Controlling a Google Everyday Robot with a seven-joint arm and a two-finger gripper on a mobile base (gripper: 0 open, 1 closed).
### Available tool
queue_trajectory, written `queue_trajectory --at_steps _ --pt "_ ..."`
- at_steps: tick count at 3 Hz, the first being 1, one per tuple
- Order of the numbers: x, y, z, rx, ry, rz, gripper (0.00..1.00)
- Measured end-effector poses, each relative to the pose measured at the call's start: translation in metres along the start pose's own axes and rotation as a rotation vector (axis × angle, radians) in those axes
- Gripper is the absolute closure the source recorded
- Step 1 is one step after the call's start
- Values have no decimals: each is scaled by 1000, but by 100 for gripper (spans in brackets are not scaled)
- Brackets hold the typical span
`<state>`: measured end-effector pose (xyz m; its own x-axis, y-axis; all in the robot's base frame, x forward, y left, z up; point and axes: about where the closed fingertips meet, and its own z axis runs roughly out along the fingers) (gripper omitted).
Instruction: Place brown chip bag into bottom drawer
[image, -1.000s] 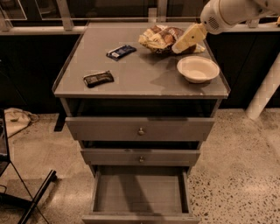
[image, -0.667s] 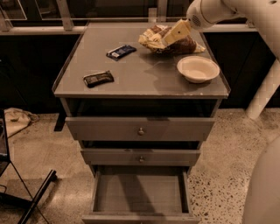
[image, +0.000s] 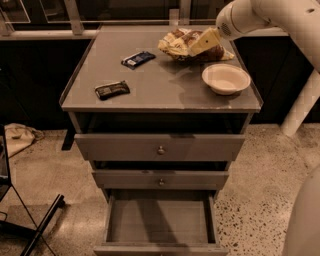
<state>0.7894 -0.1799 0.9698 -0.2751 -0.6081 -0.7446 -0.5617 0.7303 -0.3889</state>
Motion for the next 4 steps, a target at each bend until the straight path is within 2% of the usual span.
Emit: queue_trajectory --at_steps 1,2,4 --pt "7 -2 21 31 -17 35 0" --pt "6 1 41 39 -42 49 0" --pt "-15 11 72 10 -95 10 0"
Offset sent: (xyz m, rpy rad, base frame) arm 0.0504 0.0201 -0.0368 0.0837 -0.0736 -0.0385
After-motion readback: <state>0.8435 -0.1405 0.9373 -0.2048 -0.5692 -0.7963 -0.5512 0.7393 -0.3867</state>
